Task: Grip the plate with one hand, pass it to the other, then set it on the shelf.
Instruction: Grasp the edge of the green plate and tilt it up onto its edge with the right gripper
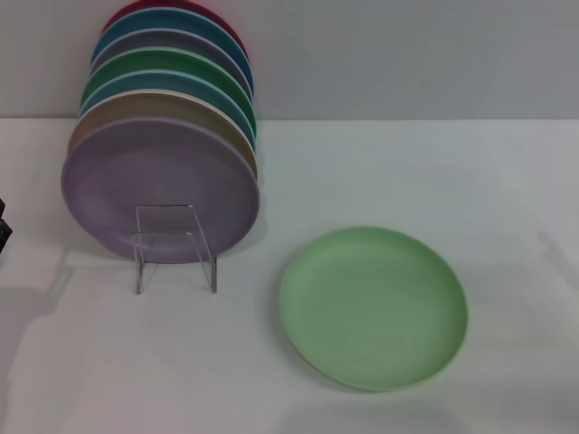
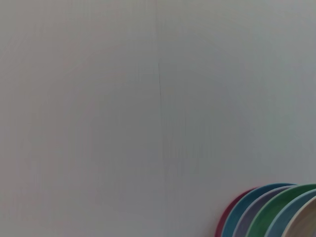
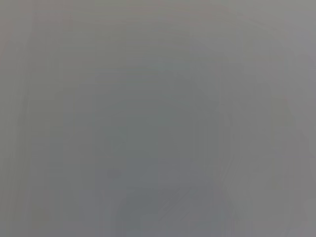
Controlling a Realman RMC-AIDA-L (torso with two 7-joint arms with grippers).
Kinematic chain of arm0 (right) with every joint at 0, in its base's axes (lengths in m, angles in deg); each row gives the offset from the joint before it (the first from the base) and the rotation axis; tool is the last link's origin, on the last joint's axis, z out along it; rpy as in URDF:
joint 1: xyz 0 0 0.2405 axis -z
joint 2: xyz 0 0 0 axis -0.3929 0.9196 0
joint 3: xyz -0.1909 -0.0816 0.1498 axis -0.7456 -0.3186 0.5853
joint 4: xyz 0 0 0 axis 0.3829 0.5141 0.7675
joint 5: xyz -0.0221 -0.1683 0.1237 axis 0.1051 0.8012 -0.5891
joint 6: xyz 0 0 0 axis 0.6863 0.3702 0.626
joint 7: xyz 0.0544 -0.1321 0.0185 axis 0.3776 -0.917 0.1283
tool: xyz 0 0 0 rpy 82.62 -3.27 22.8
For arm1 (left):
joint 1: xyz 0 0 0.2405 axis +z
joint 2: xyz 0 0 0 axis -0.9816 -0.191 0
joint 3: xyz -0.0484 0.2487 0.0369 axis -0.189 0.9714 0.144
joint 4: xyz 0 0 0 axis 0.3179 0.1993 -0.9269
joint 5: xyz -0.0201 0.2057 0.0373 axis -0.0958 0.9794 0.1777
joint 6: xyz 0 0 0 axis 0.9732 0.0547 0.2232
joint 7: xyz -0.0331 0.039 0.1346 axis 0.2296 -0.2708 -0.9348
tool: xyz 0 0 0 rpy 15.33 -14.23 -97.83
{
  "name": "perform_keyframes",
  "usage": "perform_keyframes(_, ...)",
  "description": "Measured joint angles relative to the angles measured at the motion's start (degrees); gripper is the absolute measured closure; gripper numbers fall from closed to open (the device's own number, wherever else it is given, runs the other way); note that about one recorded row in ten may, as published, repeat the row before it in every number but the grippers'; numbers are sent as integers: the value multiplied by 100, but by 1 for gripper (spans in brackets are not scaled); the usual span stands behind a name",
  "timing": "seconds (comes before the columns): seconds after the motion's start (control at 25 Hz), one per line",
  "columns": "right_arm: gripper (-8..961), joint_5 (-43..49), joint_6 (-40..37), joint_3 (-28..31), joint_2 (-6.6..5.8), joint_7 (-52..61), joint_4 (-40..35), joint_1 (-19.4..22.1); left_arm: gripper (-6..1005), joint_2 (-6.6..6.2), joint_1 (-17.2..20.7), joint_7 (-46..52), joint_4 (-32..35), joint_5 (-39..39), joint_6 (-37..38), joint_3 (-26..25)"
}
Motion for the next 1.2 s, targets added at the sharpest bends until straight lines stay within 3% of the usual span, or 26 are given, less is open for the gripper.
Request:
perform_keyframes(0.32, 186, 369, -619, -137, 20, 1054, 805, 2, 167, 0, -27, 2, -38, -1, -6, 18)
perform_keyframes(0.44, 192, 796, -1115, -298, 7, 2209, 1474, 7, 167, 0, -27, 3, -60, -6, -6, 61)
perform_keyframes(0.48, 194, 1456, -1501, -444, -1, 3301, 2172, 4, 167, 0, -27, 3, -68, -12, -7, 67)
perform_keyframes(0.52, 196, 1456, -1501, -444, -1, 3301, 2172, 4, 167, 0, -27, 3, -68, -12, -7, 67)
perform_keyframes(0.64, 202, 2642, -1786, -695, -2, 4827, 3249, -68, 167, 0, -58, 3, -78, -13, -7, 67)
perform_keyframes(0.68, 204, 3535, -1866, -919, -7, 5884, 3897, -196, 167, 0, -89, 3, -79, -13, -11, 66)
perform_keyframes(0.72, 206, 3535, -1866, -919, -7, 5884, 3897, -196, 167, 0, -89, 3, -79, -13, -11, 66)
perform_keyframes(0.76, 208, 4407, -1892, -1128, -14, 6809, 4385, -372, 167, 0, -101, 3, -79, -13, -13, 66)
perform_keyframes(0.84, 212, 5286, -1873, -1287, -22, 7631, 4694, -624, 167, 0, -128, 3, -79, -13, -16, 66)
perform_keyframes(0.96, 218, 6056, -1798, -1380, -38, 8314, 4780, -907, 167, 0, -163, 3, -79, -11, -21, 65)
perform_keyframes(1.08, 224, 7150, -1502, -1430, -118, 9058, 4533, -1557, 167, 0, -177, 3, -79, -10, -25, 65)
perform_keyframes(1.2, 230, 7539, -1367, -1471, -134, 9163, 4346, -1801, 167, 0, -181, 3, -79, -10, -28, 65)
